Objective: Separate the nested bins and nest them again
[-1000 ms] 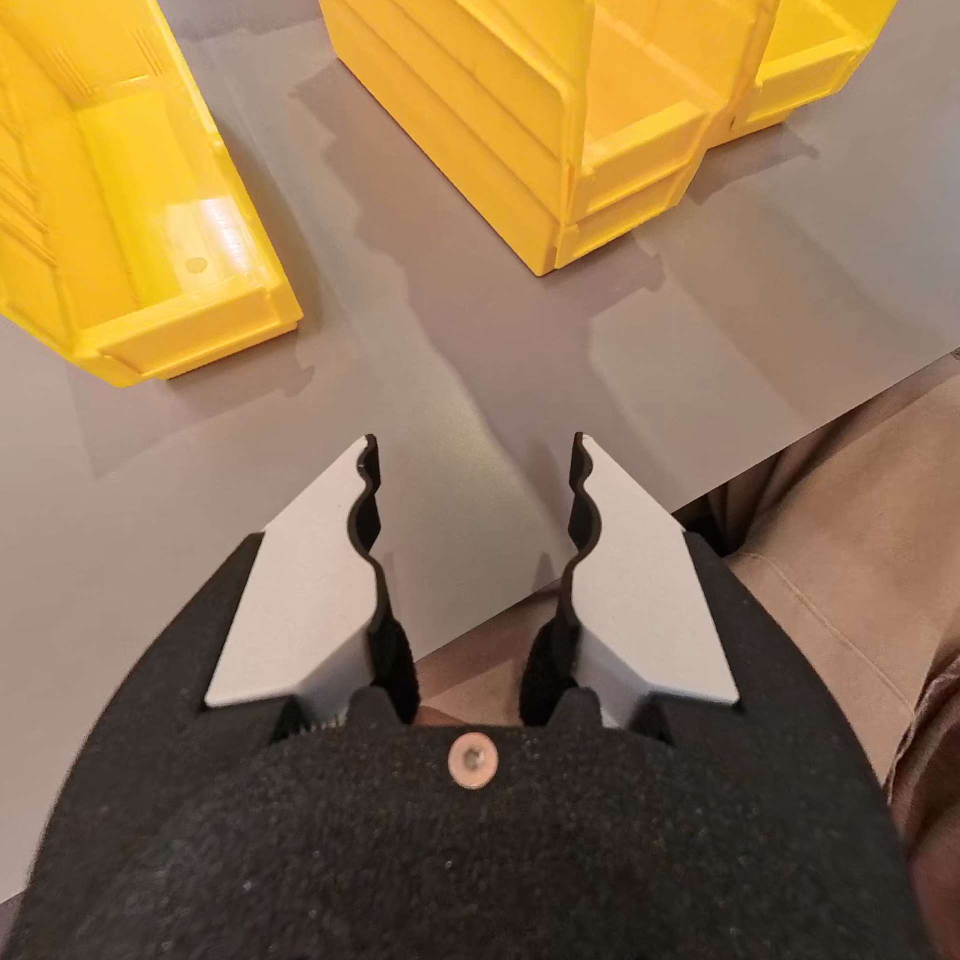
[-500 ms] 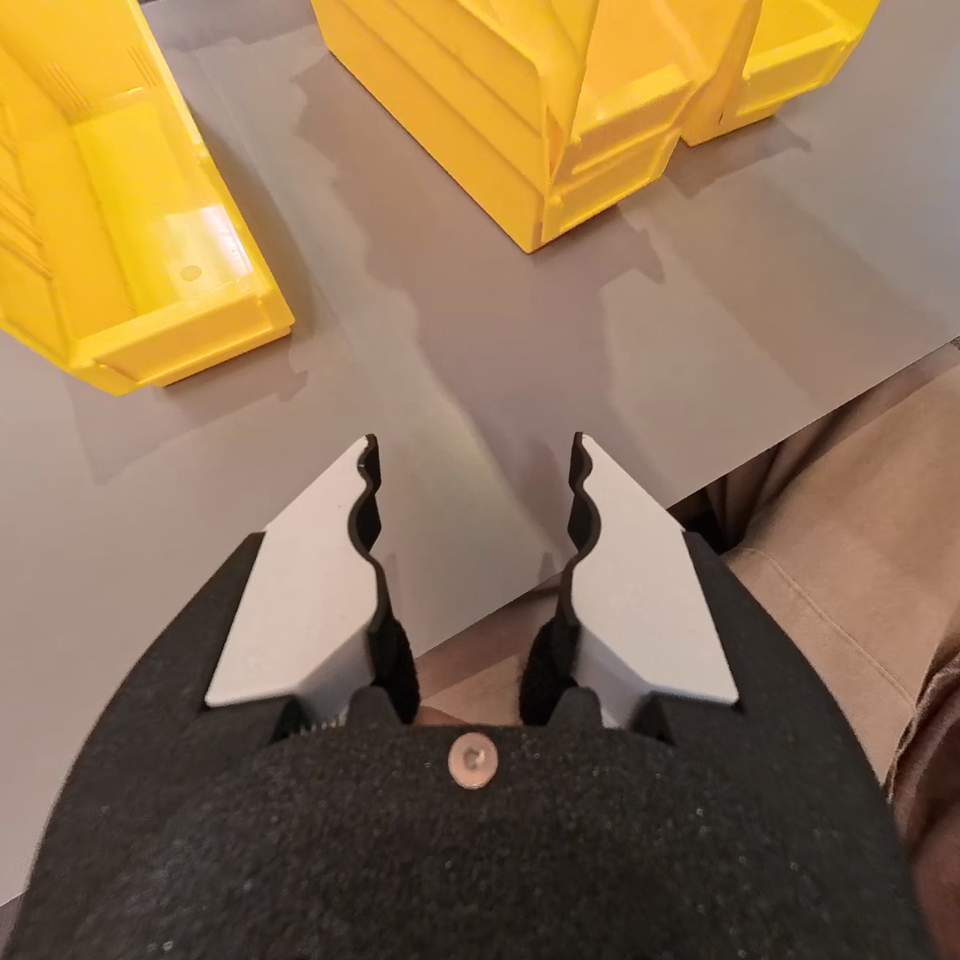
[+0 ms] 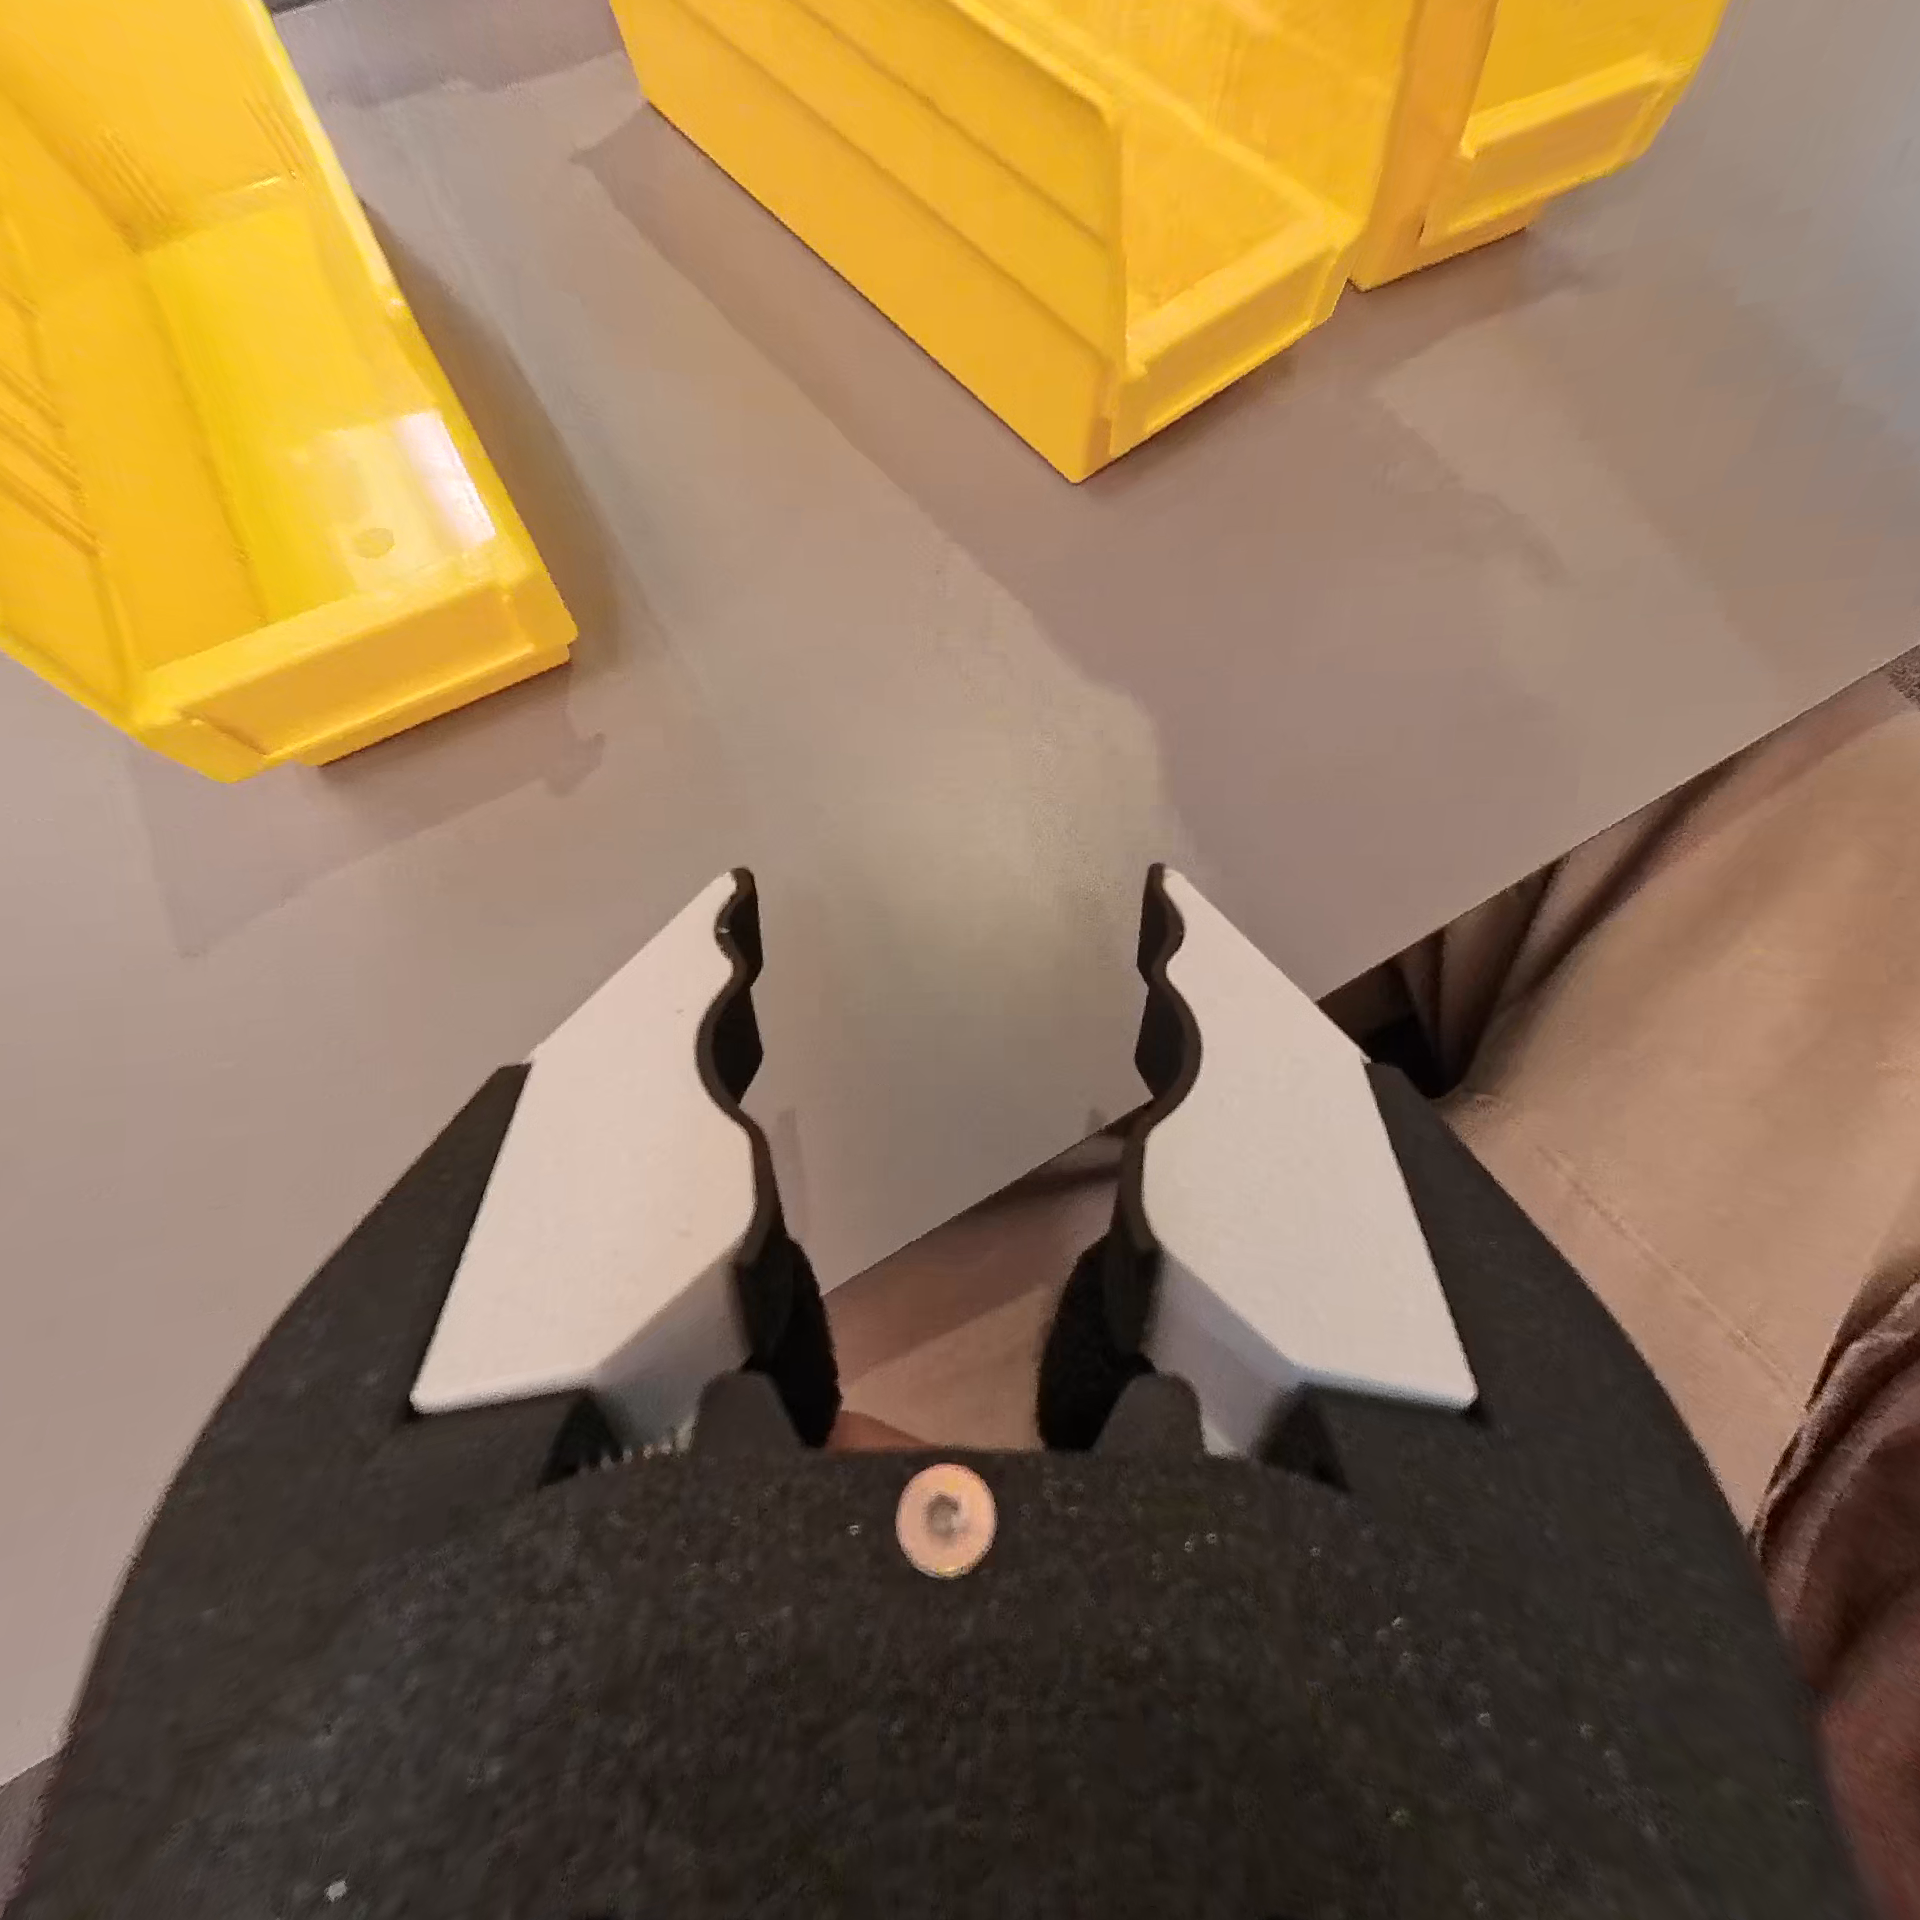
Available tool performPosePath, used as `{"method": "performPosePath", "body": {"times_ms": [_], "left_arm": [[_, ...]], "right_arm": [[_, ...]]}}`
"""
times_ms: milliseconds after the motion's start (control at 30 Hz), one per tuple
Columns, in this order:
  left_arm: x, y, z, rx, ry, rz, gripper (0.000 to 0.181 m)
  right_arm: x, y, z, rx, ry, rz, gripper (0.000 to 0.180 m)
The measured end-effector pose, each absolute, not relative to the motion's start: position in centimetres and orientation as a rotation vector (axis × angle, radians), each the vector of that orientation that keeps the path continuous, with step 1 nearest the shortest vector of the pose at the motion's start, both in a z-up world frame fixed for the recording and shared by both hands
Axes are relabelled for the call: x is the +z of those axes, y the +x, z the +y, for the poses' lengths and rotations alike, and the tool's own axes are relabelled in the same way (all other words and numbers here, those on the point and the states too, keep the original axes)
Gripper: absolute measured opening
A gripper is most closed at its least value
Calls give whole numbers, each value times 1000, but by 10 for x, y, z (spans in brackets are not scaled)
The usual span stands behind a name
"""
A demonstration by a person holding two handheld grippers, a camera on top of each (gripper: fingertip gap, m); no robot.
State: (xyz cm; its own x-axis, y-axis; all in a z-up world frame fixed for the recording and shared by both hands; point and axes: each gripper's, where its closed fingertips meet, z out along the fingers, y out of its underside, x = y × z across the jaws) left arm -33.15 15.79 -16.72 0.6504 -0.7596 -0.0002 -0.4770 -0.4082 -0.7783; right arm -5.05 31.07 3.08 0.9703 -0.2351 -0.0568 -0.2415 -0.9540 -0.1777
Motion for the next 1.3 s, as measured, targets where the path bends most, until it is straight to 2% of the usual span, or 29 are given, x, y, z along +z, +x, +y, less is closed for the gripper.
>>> {"method": "performPosePath", "body": {"times_ms": [200,433,567,800,933,1000,1067,1133,1200,1300], "left_arm": [[-169,-335,159,-485,-2105,931,72],[-179,-334,159,-497,-2148,916,72],[-182,-328,155,-520,-2167,900,70],[-157,-285,172,-499,-2064,799,61],[-151,-232,204,-553,-2065,782,63],[-158,-210,224,-497,-2066,795,70],[-164,-194,242,-456,-2062,775,74],[-170,-185,259,-443,-2077,719,68],[-175,-186,272,-439,-2106,653,59],[-179,-192,281,-465,-2132,598,59]], "right_arm": [[21,50,267,-32,-2991,477,82],[-44,159,234,-54,-3108,586,82],[-91,186,244,38,-3155,583,83],[-146,197,263,176,-3249,493,92],[-148,202,276,125,-3208,400,102],[-148,200,275,106,-3189,307,108],[-133,207,276,-12,-3117,190,123],[-101,214,279,-107,-2932,191,118],[-63,191,272,-4,-2690,181,116],[-26,144,229,99,-2339,174,95]]}}
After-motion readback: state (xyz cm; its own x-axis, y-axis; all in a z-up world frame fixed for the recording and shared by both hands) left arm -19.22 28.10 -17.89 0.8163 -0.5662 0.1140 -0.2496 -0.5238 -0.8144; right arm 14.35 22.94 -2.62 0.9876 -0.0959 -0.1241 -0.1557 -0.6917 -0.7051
